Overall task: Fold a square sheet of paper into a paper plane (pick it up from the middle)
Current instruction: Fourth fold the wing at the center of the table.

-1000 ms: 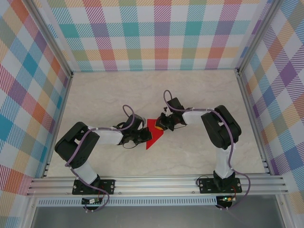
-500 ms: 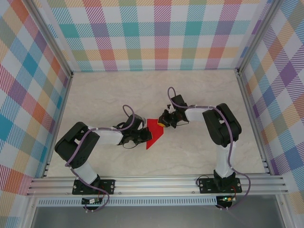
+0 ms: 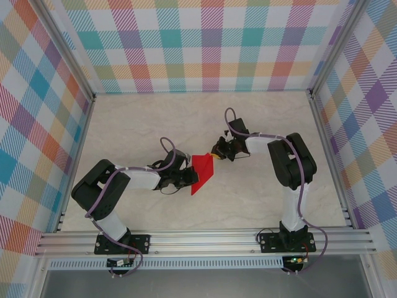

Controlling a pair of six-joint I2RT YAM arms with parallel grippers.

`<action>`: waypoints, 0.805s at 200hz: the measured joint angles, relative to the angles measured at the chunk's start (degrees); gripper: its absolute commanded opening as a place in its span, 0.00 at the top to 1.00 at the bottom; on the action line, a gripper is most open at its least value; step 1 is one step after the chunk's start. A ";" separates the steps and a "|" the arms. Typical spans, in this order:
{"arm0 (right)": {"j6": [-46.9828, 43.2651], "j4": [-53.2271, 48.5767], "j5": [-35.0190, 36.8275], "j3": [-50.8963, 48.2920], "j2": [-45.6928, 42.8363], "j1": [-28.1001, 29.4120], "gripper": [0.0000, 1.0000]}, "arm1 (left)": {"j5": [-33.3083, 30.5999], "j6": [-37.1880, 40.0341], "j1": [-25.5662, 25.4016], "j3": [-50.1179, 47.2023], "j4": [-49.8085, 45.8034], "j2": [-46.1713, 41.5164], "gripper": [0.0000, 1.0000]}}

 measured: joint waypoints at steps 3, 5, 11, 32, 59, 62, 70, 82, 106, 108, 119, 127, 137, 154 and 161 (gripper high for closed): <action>-0.07 0.00 0.00 -0.02 -0.09 -0.07 0.95 | 0.02 0.00 0.00 0.00 0.02 0.00 0.98; -0.11 0.00 0.00 -0.02 -0.15 -0.07 0.95 | 0.00 0.00 0.00 0.00 0.02 0.00 0.98; -0.24 -0.02 0.00 -0.11 -0.48 -0.09 0.95 | 0.02 0.02 0.00 0.00 0.00 0.00 0.98; -1.29 -0.31 -0.02 -1.38 -3.69 0.15 0.94 | 0.00 0.13 0.00 0.00 0.00 0.00 0.98; -2.14 0.26 -1.73 -1.66 -7.02 1.11 0.94 | 0.00 0.20 0.00 0.00 0.00 0.00 0.98; -2.19 0.44 -2.08 -1.60 -7.04 1.38 0.94 | 0.00 0.20 0.00 0.00 0.00 0.00 0.98; -2.36 0.52 -2.56 -1.46 -6.91 2.01 0.94 | 0.02 0.20 0.00 0.00 0.00 0.00 0.98; -2.56 0.50 -3.28 -1.20 -6.12 3.21 0.94 | 0.00 0.20 0.00 0.00 0.00 0.00 0.98; -2.58 0.52 -3.63 -0.48 -3.10 4.81 0.95 | 0.02 0.20 0.00 0.00 0.00 0.00 0.98; -2.58 0.52 -3.65 -0.46 -2.71 4.90 0.95 | 0.02 0.20 0.00 0.00 0.00 0.00 0.98; -2.60 0.48 -3.54 -0.33 -1.22 5.07 0.95 | 0.02 0.20 0.00 -0.13 0.11 0.00 0.98; -2.62 0.50 -3.32 -0.17 -0.15 5.05 0.95 | 0.02 0.20 0.00 -0.22 0.26 -0.02 0.98; -2.78 0.50 -2.99 0.09 1.16 4.94 0.95 | 0.02 0.20 0.00 -0.26 0.31 -0.02 0.98; -3.02 0.48 -2.80 0.85 1.68 4.61 0.95 | 0.02 0.20 0.00 -0.37 0.46 -0.04 0.98; -3.17 0.50 -2.12 1.29 1.79 4.46 0.95 | 0.02 0.20 0.00 -0.42 0.52 -0.07 0.98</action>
